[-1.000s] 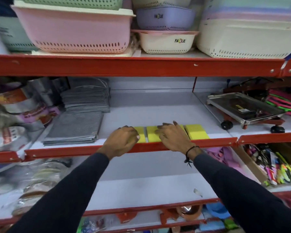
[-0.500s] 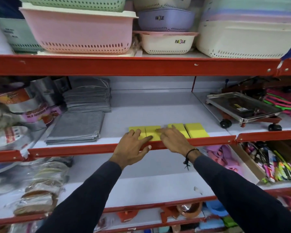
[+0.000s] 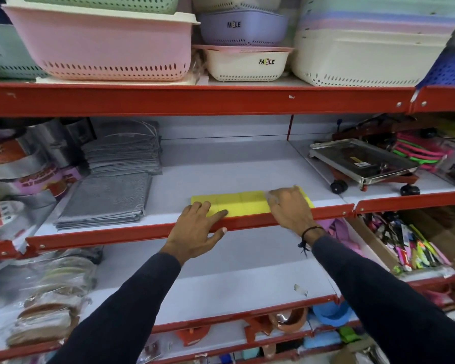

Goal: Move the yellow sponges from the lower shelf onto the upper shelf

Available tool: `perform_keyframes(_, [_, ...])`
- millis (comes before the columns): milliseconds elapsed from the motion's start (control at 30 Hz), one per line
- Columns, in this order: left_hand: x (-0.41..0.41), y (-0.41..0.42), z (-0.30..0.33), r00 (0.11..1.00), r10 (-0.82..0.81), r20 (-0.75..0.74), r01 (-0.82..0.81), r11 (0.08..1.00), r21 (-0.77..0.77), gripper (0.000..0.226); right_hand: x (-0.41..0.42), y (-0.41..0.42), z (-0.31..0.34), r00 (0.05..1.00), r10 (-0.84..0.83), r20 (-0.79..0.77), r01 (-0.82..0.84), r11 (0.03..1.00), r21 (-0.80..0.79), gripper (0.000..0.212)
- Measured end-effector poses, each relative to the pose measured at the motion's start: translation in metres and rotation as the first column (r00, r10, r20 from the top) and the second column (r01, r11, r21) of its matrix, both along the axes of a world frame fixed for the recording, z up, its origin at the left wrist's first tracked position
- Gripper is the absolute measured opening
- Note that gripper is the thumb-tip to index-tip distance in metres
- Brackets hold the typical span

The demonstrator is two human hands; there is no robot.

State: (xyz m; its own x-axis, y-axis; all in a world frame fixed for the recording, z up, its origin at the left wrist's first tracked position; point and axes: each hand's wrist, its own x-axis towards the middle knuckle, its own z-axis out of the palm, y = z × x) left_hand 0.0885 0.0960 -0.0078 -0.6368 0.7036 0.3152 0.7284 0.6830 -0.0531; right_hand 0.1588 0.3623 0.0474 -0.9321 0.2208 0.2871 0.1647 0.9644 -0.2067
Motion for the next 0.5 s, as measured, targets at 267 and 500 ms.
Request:
perform_keyframes(267, [0.001, 0.0, -0.001, 1.0, 0.015, -0.009, -0.015, 1.0, -0.006, 0.064, 0.015, 0.011, -0.011, 0.991, -0.115, 0.07, 0.119, 0.992, -0.049, 0.054])
perform_keyframes(500, [0.008, -0.002, 0.009, 0.997, 0.037, 0.065, -0.032, 0.996, -0.079, 0.076, 0.01, -0.009, -0.013, 0.99, -0.121, 0.077, 0.119, 0.992, 0.031, 0.053])
